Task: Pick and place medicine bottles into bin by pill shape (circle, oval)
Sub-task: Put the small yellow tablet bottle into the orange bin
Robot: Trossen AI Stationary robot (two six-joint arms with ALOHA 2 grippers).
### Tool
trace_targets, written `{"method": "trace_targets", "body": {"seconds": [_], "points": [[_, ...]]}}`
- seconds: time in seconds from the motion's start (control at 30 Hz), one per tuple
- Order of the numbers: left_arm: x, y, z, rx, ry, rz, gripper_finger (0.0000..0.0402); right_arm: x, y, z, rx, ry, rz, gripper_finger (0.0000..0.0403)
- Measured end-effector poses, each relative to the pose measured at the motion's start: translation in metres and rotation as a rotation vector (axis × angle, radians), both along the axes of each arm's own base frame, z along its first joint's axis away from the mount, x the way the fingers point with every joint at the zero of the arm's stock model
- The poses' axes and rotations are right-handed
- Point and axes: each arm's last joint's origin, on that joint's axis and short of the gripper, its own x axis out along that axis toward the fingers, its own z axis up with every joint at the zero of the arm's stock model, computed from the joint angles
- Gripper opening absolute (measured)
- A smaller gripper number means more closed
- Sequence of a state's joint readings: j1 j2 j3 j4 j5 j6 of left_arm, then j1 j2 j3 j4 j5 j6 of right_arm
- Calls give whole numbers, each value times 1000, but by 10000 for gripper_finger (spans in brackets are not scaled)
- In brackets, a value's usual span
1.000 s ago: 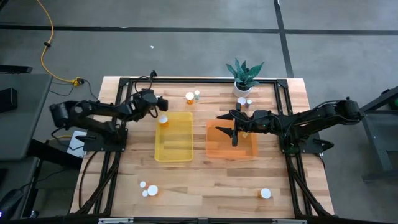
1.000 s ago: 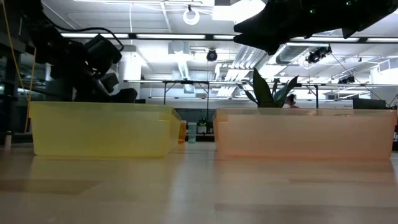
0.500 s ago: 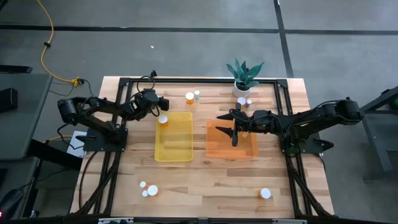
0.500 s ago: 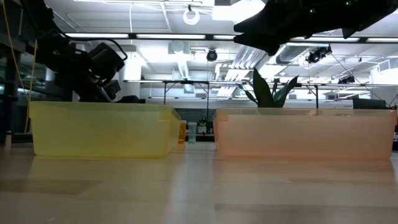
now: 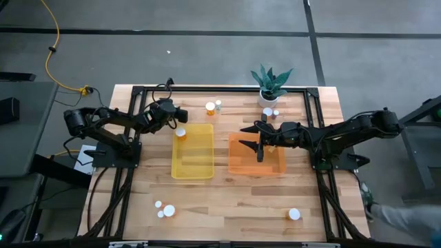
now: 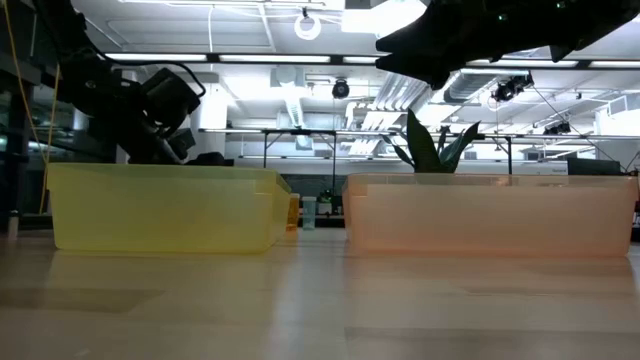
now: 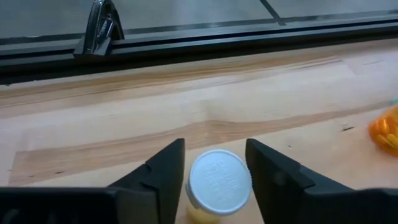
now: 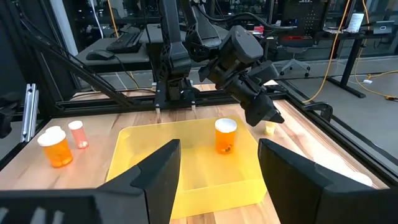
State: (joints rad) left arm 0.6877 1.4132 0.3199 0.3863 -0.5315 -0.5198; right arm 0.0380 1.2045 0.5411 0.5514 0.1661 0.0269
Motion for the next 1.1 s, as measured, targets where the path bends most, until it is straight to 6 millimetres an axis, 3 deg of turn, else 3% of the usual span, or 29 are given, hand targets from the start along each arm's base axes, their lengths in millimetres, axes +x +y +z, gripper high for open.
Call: {"method": "trace_targets", "body": {"seconds": [0.33,0.7,0.9,1.1], "points": [[0,0,1,11,8,-10,104,0,0,0,0,0,0,209],[3,1,6,35,-13,-58,103,0,0,0,-1,1,0,209],[9,-5,32,82,-187,-229,102,0,0,0,-1,1,0,209],[16,-33,70,196,-349,-390,102,0,0,0,-1,1,0,209]]}}
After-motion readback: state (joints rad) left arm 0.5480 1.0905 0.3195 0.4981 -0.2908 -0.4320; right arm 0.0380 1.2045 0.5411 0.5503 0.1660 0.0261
